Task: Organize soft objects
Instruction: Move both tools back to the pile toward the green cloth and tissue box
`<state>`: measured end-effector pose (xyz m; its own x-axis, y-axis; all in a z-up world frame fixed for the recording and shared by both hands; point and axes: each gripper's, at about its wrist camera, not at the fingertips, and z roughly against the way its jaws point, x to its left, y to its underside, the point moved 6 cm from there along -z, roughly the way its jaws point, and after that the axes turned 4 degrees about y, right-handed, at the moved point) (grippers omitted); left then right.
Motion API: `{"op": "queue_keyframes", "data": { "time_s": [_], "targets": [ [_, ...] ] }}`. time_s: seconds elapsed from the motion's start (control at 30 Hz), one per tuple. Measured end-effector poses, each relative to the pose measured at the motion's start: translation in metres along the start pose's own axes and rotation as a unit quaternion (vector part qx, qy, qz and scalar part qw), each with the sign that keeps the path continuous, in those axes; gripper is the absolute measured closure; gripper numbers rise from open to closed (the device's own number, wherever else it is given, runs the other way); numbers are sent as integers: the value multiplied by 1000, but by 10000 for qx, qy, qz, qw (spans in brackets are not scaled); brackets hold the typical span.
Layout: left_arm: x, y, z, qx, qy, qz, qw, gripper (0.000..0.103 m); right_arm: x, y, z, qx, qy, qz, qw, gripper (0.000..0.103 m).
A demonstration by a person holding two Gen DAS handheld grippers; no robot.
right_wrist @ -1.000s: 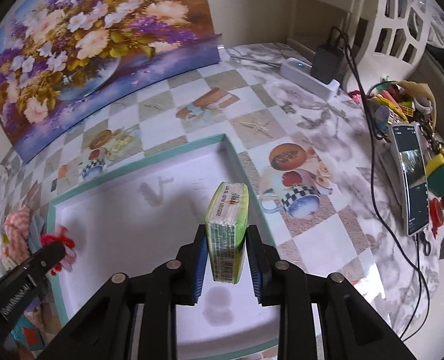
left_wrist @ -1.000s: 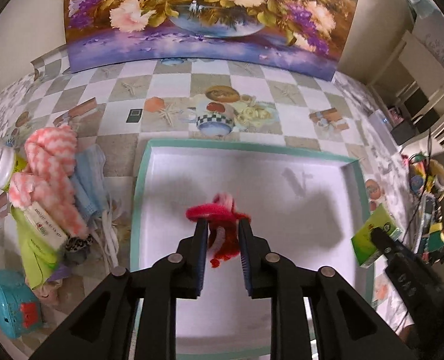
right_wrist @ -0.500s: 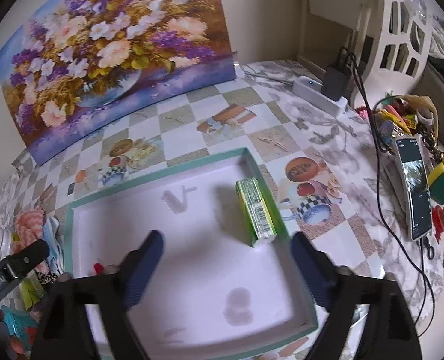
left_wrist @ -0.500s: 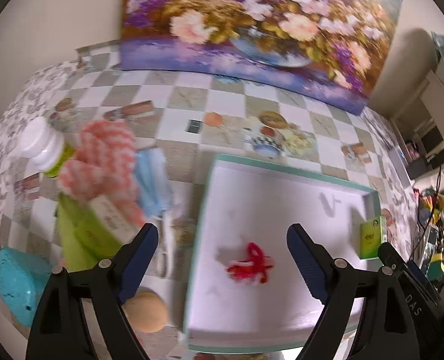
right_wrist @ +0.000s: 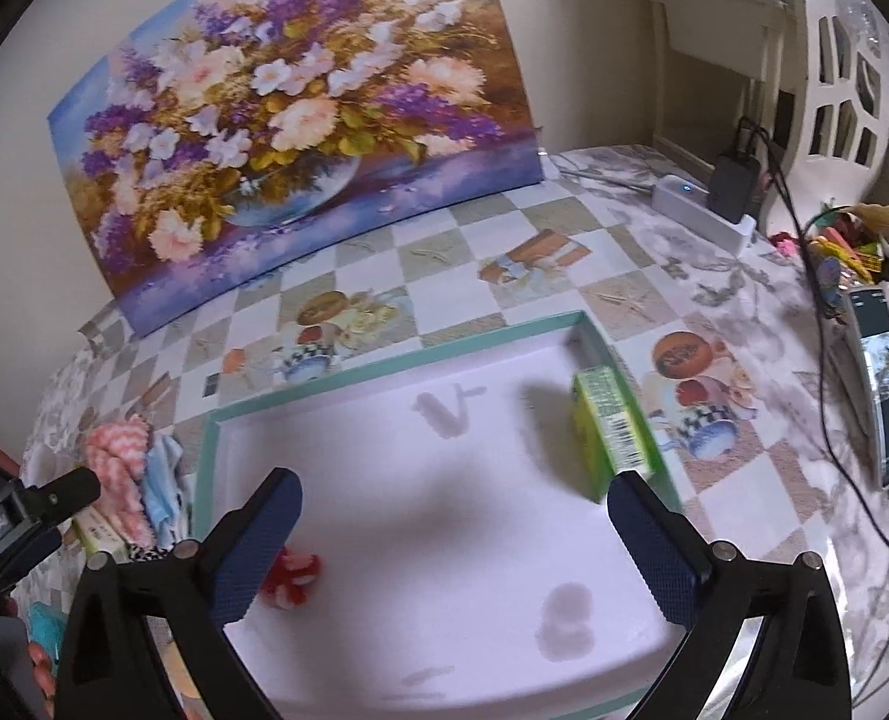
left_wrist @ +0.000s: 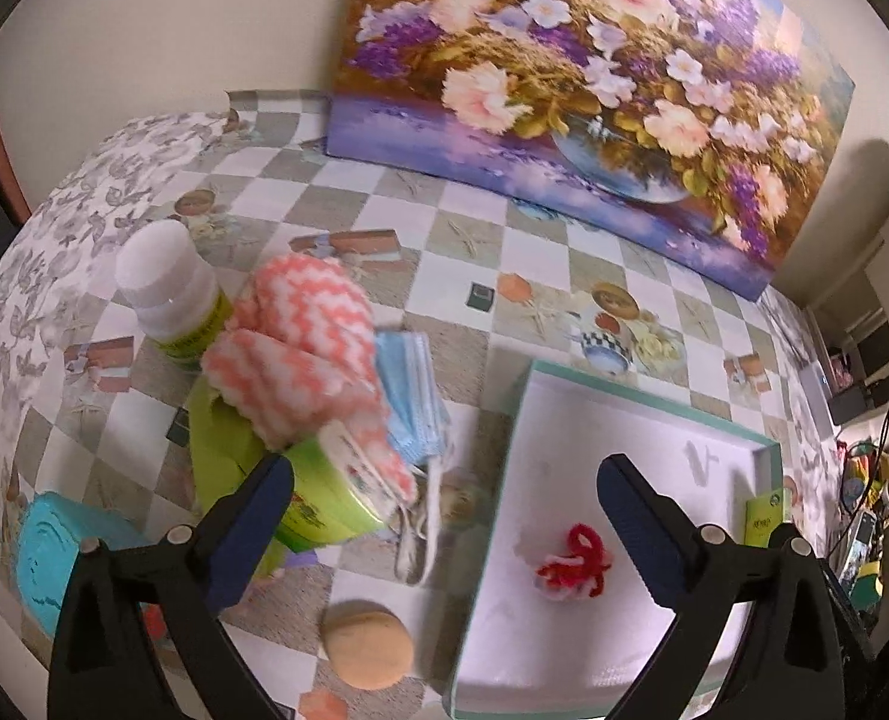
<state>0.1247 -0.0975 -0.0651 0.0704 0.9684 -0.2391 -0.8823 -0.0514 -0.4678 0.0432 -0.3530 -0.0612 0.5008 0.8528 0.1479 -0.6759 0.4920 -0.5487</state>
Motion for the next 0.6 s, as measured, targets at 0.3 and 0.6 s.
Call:
{"op": "queue_keyframes", "data": {
  "time_s": [0.3,0.6],
  "targets": [
    [20,-6,1,-124,158,261,9995,2,18,19,-11,389,-177,139,9990,0],
    [53,-25,22,-328,-46,210,9992,2,56,26,3,318,-494,673,9960,0]
  ]
}}
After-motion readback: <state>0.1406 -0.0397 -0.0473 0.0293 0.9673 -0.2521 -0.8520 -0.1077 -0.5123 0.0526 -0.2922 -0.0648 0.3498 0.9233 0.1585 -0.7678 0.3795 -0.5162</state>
